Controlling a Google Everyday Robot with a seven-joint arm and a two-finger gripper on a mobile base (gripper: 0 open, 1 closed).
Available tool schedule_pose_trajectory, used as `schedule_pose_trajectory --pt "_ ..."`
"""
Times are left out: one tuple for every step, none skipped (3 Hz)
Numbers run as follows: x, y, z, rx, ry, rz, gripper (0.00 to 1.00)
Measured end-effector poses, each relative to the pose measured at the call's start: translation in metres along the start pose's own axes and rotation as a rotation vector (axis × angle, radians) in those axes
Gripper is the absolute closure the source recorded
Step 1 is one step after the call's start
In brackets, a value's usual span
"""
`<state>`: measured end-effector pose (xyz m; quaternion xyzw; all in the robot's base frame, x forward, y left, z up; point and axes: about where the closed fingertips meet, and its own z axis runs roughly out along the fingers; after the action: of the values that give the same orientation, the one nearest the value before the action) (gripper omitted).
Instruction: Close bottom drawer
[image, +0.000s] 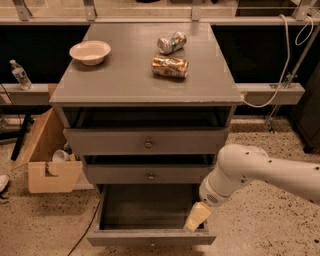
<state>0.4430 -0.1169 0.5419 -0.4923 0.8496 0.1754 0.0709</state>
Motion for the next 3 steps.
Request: schedule_pose_trajectory --pt "0.010 0.003 0.029 -0.059 -0.001 0.002 0.00" --pt "0.010 0.003 0.034 -0.063 0.002 -0.004 0.00" --pt "0.018 -0.006 0.076 -0.098 0.012 -0.050 0.00"
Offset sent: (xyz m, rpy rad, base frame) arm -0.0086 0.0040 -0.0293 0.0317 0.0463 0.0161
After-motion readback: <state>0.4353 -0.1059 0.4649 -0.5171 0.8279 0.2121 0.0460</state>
